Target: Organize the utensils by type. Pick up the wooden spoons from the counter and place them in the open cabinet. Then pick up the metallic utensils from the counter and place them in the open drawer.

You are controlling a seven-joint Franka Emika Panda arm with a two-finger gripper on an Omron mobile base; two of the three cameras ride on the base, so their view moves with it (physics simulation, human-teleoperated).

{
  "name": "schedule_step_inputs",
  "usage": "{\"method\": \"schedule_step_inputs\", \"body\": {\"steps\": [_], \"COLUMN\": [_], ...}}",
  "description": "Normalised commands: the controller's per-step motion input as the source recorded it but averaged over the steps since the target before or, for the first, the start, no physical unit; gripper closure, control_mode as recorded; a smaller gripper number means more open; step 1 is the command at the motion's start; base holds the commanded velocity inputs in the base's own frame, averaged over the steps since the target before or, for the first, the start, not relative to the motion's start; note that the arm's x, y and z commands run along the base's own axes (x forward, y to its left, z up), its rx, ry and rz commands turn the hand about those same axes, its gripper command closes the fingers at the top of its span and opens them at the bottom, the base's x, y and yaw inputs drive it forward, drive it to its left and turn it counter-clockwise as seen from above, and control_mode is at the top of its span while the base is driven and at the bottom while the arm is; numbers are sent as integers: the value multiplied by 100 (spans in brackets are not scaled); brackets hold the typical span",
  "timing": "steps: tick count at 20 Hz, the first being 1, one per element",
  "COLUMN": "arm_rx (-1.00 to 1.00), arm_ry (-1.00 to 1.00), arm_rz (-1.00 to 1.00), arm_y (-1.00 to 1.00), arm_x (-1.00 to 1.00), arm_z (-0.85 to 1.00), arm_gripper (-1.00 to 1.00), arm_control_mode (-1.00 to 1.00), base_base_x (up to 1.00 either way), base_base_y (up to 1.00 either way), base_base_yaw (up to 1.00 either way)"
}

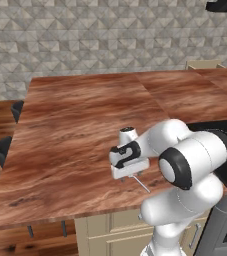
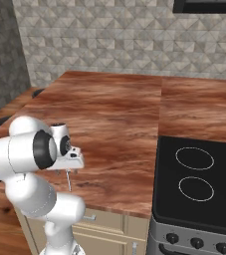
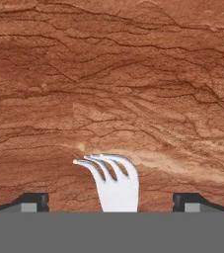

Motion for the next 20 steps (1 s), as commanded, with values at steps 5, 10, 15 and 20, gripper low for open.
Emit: {"method": "schedule_step_inputs", "body": {"steps": [5, 10, 15, 20], "arm_rx": [0, 0, 0, -1], "arm_ry": [7, 1, 0, 0], "arm_rz": [-12, -8, -8, -11], "arm_y": [-20, -11, -2, 0], "arm_x": [-4, -29, -15, 1], "arm_z": [0, -9, -27, -46], "arm_gripper": [-100, -100, -100, 100], "arm_control_mode": [-100, -100, -100, -100], "base_base_x": [0, 0, 0, 0], "base_base_y": [0, 0, 0, 0], "base_base_yaw": [0, 0, 0, 0]}}
